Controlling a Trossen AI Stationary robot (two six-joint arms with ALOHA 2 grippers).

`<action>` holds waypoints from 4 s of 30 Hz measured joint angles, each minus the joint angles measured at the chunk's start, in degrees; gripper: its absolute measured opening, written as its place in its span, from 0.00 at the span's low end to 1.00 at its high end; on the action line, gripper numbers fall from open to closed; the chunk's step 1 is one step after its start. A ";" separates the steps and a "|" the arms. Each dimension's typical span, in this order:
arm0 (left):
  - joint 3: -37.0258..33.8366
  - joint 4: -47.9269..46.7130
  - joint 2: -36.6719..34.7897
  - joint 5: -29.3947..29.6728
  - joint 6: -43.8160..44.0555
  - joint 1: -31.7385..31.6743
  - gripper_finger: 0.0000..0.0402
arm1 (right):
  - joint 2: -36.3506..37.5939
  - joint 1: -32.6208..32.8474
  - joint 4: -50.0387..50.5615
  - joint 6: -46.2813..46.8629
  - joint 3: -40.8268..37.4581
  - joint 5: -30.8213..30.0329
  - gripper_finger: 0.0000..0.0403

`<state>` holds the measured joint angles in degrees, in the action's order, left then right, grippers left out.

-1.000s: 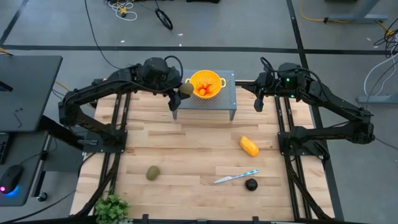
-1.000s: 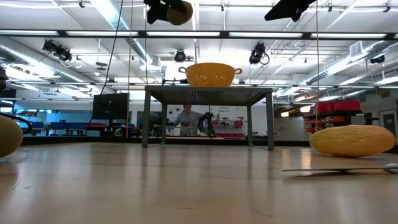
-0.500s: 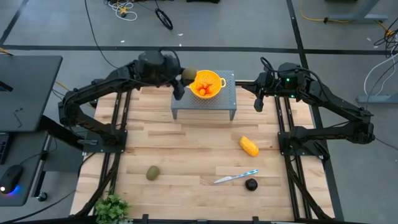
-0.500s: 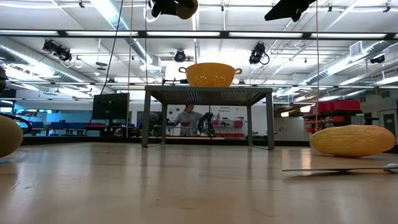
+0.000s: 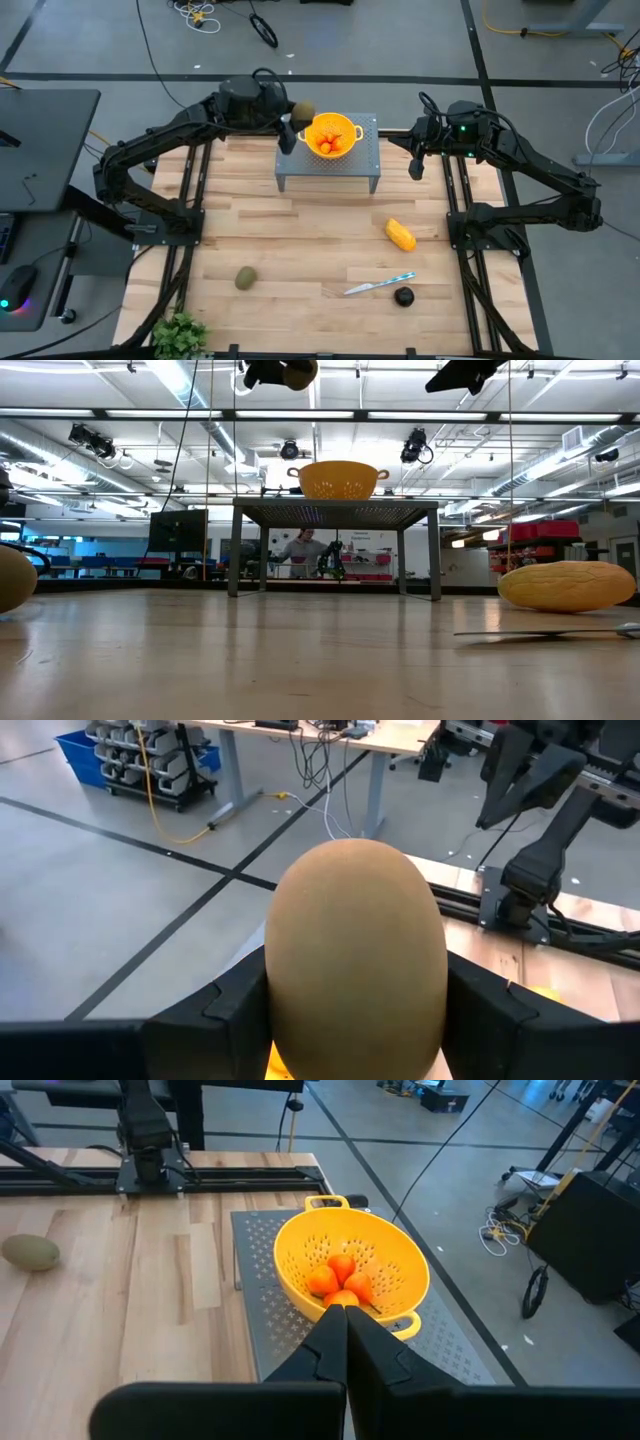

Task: Pick & Place Fruit
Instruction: Put the brown kiwi into the yellow strainer bowl on the shelf, then put the yellow mango into the yellow strainer bowl on the shelf

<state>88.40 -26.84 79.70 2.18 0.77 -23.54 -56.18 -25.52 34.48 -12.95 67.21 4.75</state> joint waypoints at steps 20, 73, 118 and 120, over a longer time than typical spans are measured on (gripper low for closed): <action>-0.02 8.31 11.27 -8.69 0.36 -3.53 0.55 | 0.00 0.00 -0.02 0.00 0.00 -0.07 0.00; -0.57 6.51 19.77 -8.41 -2.39 -4.85 0.55 | -0.04 0.07 -0.04 0.24 -0.01 -0.11 0.00; -0.57 5.21 19.32 -5.82 -2.83 -3.99 0.77 | -0.04 0.04 -0.04 0.02 0.00 -0.11 0.00; -0.57 5.23 18.41 -5.55 -2.85 -3.99 0.77 | -0.04 0.05 -0.04 0.02 0.01 -0.11 0.00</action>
<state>87.83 -21.61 98.11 -3.37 -2.09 -27.53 -56.23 -25.47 34.44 -12.93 67.22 4.64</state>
